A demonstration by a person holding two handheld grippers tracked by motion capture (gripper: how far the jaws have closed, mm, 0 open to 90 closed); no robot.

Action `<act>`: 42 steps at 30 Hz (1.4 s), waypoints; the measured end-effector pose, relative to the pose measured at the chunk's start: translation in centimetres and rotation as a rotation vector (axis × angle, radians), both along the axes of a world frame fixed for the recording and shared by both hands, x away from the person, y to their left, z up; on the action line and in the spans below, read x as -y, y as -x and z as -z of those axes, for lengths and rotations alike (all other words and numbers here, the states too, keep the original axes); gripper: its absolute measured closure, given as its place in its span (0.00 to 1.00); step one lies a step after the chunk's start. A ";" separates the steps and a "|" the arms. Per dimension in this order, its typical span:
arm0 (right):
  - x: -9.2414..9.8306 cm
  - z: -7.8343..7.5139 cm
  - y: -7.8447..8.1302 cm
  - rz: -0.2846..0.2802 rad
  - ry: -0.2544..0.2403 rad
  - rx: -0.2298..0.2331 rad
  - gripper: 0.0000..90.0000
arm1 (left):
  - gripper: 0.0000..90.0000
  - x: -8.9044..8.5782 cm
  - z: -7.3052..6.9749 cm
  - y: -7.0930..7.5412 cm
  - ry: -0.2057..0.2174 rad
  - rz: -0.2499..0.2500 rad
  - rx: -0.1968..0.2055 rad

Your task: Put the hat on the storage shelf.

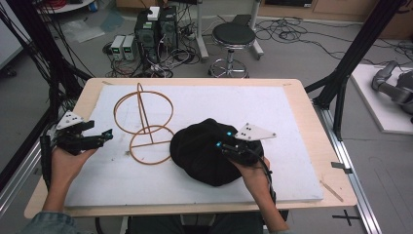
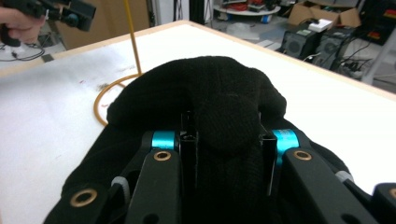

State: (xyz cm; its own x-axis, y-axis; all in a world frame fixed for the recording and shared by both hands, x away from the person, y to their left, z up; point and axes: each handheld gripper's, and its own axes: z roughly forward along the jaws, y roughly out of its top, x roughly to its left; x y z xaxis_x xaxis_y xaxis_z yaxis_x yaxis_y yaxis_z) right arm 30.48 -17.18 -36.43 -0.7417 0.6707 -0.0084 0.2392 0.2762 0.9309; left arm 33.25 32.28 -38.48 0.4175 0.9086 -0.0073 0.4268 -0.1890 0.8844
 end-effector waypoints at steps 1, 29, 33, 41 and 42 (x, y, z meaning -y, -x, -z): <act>0.2 -0.2 0.0 0.006 -0.004 0.003 0.80 | 0.24 0.0 0.0 0.0 0.000 0.001 0.001; 5.0 -7.6 0.2 0.113 -0.142 0.153 0.80 | 0.24 -0.5 -0.2 0.1 0.005 -0.011 0.002; 5.2 -8.5 -0.4 0.122 -0.167 0.172 0.80 | 0.24 -0.8 -0.2 0.1 0.013 -0.016 0.007; 5.0 -10.5 -1.6 0.115 -0.210 0.202 0.80 | 0.24 -1.1 -0.5 0.3 0.017 -0.024 0.013; 4.9 -10.9 -1.7 0.114 -0.214 0.211 0.80 | 0.24 -1.1 -0.5 0.3 0.020 -0.025 0.015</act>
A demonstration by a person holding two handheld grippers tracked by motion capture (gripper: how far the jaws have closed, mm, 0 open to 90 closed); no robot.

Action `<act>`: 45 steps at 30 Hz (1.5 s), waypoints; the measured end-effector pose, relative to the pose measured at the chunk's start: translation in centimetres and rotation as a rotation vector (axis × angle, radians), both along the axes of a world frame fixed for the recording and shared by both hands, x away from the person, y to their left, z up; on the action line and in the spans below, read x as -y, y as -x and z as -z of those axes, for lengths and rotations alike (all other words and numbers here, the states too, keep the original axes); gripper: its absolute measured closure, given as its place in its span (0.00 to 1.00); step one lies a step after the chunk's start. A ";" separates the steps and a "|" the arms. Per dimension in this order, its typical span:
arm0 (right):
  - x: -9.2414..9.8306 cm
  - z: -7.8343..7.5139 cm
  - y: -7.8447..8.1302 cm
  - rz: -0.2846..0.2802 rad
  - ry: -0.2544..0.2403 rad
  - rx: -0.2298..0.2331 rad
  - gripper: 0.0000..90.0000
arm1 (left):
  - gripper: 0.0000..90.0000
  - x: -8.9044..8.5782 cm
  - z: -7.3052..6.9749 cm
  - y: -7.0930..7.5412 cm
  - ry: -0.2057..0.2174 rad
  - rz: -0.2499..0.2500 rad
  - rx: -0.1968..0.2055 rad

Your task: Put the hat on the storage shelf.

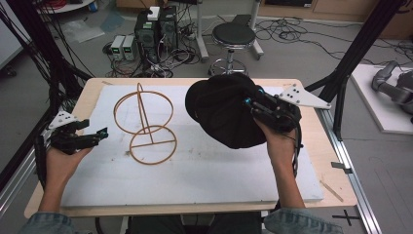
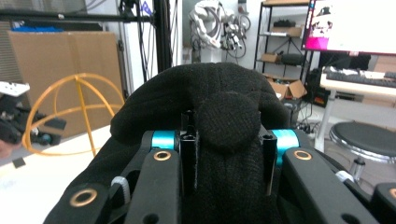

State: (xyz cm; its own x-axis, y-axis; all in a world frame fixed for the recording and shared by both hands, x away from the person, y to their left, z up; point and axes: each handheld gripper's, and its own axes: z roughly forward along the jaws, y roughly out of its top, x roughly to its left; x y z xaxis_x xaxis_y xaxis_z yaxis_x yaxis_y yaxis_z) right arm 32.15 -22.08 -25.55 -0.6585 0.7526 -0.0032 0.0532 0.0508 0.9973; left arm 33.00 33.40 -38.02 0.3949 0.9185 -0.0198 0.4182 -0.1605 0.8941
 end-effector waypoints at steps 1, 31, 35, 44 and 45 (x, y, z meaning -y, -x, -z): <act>-0.1 -0.4 0.0 -0.002 -0.005 0.003 0.80 | 0.24 0.0 0.0 0.0 0.001 0.000 0.000; -5.9 -5.5 -1.1 -0.240 -0.185 0.062 0.80 | 0.24 -0.5 -0.2 0.1 0.004 -0.005 0.005; -7.2 -5.5 -1.2 -0.279 -0.200 0.055 0.80 | 0.24 -0.5 -0.2 0.1 0.004 -0.007 0.005; -9.9 -5.7 -1.3 -0.362 -0.210 0.031 0.79 | 0.24 -0.8 -0.3 0.2 0.009 -0.010 0.007; -10.3 -5.6 -1.3 -0.372 -0.211 0.027 0.79 | 0.24 -0.8 -0.3 0.2 0.011 -0.011 0.007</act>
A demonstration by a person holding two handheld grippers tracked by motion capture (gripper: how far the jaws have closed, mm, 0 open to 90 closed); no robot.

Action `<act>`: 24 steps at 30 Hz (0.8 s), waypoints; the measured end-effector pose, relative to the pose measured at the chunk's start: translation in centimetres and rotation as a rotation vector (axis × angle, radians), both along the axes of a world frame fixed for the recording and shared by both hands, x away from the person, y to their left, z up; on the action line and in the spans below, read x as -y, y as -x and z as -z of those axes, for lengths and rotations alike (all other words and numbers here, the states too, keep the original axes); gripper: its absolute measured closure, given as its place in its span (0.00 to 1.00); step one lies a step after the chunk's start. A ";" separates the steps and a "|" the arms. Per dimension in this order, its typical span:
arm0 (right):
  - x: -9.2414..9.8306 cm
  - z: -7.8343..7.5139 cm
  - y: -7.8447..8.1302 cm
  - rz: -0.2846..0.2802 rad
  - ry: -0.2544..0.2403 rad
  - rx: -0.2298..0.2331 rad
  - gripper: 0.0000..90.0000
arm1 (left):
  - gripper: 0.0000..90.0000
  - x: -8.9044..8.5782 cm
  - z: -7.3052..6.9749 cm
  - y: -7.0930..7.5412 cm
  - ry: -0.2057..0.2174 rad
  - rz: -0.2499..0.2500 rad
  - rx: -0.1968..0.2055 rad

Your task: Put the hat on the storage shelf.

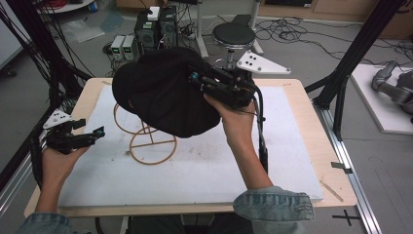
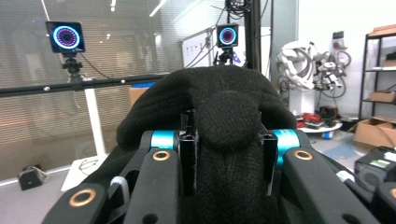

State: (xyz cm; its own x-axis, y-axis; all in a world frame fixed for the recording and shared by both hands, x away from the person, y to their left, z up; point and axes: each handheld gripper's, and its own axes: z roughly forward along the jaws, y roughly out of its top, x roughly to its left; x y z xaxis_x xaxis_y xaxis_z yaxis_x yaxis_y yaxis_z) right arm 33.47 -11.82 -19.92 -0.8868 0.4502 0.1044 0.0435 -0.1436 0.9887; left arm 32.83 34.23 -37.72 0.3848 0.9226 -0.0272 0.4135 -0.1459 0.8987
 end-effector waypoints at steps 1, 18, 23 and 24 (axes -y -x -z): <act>-0.2 0.0 0.0 -0.004 0.001 -0.001 0.79 | 0.24 0.0 0.0 0.0 0.001 0.000 0.000; -5.3 1.9 -1.1 -0.045 0.105 -0.046 0.79 | 0.24 -0.4 -0.1 0.1 0.005 -0.008 0.004; -6.2 2.5 -1.5 -0.042 0.125 -0.074 0.79 | 0.24 -0.4 -0.1 0.1 0.003 -0.008 0.003; -6.2 2.6 -1.6 -0.042 0.128 -0.075 0.79 | 0.24 -0.4 -0.1 0.1 0.004 -0.008 0.003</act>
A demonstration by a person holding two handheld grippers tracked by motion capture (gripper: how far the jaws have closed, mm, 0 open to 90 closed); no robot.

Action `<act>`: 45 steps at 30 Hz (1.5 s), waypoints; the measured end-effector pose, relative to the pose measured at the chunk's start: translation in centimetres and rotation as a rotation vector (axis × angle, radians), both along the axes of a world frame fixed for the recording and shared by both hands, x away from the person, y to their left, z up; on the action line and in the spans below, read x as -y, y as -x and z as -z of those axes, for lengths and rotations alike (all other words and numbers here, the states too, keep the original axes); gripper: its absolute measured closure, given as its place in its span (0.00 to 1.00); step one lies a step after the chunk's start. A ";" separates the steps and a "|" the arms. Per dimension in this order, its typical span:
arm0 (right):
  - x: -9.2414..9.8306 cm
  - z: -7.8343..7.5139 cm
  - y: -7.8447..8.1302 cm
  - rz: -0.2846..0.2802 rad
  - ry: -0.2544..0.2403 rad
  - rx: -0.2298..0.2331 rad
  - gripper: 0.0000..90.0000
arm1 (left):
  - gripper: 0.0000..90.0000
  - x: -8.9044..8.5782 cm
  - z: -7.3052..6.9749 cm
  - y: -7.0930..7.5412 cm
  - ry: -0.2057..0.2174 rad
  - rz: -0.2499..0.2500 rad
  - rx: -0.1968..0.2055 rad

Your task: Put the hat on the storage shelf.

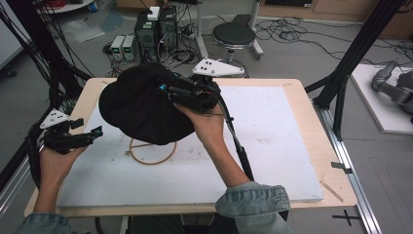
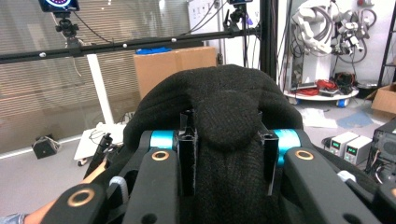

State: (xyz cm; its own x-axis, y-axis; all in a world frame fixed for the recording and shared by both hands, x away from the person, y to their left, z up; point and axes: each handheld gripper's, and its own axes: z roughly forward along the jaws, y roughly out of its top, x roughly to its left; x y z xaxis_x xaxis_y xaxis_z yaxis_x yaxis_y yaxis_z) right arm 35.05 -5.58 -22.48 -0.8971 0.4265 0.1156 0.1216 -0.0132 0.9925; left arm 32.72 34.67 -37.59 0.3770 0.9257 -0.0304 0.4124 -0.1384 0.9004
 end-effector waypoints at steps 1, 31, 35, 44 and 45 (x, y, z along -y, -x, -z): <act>-0.1 0.1 -0.1 0.002 0.000 -0.006 0.79 | 0.24 0.0 0.0 0.0 0.000 0.001 -0.001; -3.5 2.7 -1.6 0.008 0.103 -0.096 0.69 | 0.24 -0.8 -0.2 0.2 -0.003 -0.024 0.002; -3.7 3.0 -2.0 0.013 0.105 -0.121 0.66 | 0.24 -0.9 -0.2 0.2 -0.003 -0.023 0.002; -3.8 3.5 -2.4 0.010 0.105 -0.157 0.58 | 0.24 -0.9 -0.2 0.2 -0.002 -0.022 0.003; -3.7 3.6 -2.5 0.011 0.101 -0.162 0.57 | 0.24 -0.9 -0.3 0.2 -0.001 -0.025 0.004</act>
State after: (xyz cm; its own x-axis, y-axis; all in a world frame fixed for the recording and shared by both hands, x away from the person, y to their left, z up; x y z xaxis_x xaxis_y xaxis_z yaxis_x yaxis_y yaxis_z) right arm 37.54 -1.84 -26.04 -0.8653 0.4532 0.2141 0.2801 0.0830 0.9564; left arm 32.48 35.61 -37.34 0.3539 0.9349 -0.0277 0.4121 -0.1293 0.9019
